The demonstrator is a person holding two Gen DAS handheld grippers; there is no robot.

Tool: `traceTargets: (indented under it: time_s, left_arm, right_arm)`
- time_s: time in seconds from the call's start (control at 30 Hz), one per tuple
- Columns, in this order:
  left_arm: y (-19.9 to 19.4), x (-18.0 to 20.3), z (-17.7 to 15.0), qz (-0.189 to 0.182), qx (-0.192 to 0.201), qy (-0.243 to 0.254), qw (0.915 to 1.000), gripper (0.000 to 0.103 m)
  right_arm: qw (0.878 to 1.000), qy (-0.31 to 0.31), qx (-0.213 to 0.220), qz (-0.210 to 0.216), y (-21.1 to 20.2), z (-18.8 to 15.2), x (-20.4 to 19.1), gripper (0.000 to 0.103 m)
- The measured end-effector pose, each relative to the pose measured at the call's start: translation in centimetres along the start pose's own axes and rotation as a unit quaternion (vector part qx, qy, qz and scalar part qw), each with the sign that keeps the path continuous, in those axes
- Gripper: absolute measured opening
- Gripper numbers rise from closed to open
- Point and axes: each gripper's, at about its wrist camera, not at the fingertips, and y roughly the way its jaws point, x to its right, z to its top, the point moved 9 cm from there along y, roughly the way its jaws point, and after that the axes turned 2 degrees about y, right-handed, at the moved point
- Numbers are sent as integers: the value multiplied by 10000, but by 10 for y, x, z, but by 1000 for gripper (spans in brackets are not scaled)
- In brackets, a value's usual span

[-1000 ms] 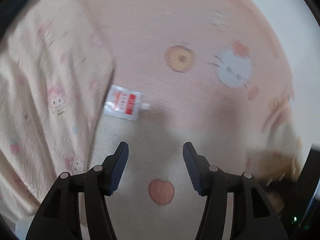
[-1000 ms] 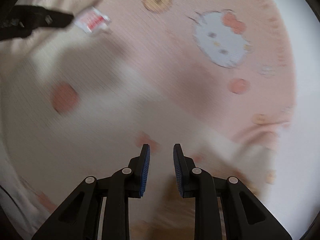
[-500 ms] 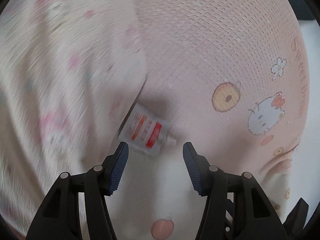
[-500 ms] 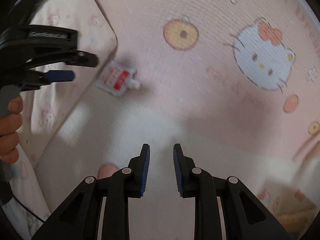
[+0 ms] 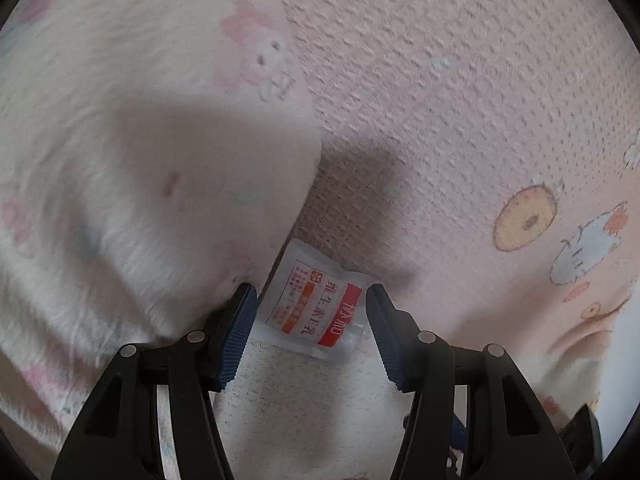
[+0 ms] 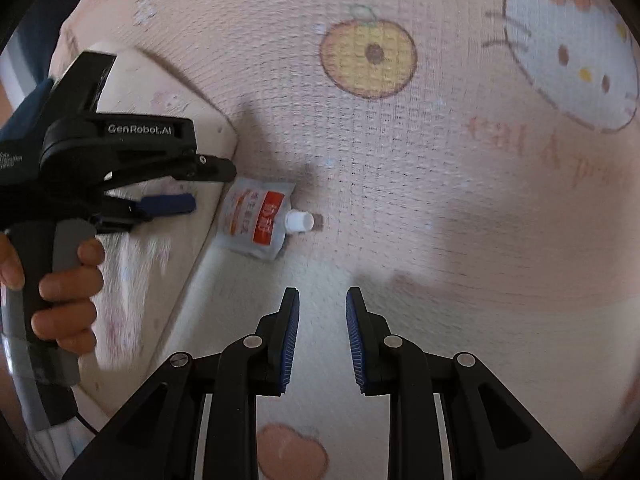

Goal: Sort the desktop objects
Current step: 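Close the right gripper on the white-and-red squeeze sachet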

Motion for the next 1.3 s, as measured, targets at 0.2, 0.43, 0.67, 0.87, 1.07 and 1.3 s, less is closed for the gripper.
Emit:
traceTargets:
  time_s: [0.2, 0.43, 0.67, 0.87, 1.07, 1.3]
  left_arm:
    - [16, -2, -2, 466, -72, 76, 9989, 61]
    - [26, -1, -6, 413, -262, 139, 9987, 61]
    - [32, 10, -17, 3, -445, 393, 9982, 61]
    - [46, 19, -38, -260, -910, 473, 9944, 61]
    - [46, 33, -64, -249, -1055, 928, 9898, 61]
    - [43, 46, -104, -388, -1287, 1392, 9811, 61]
  right_arm:
    - [9991, 274, 52, 329, 16, 9, 2, 20]
    - [9977, 460, 37, 504, 25, 20, 5, 21]
    - [9965, 458, 78, 691, 26, 25, 3, 21]
    - [9953, 638, -173, 702, 27, 3, 11, 21]
    - [9918, 1034, -31, 755, 17, -10, 30, 21]
    - [9876, 1360, 11, 782, -4, -32, 42, 21]
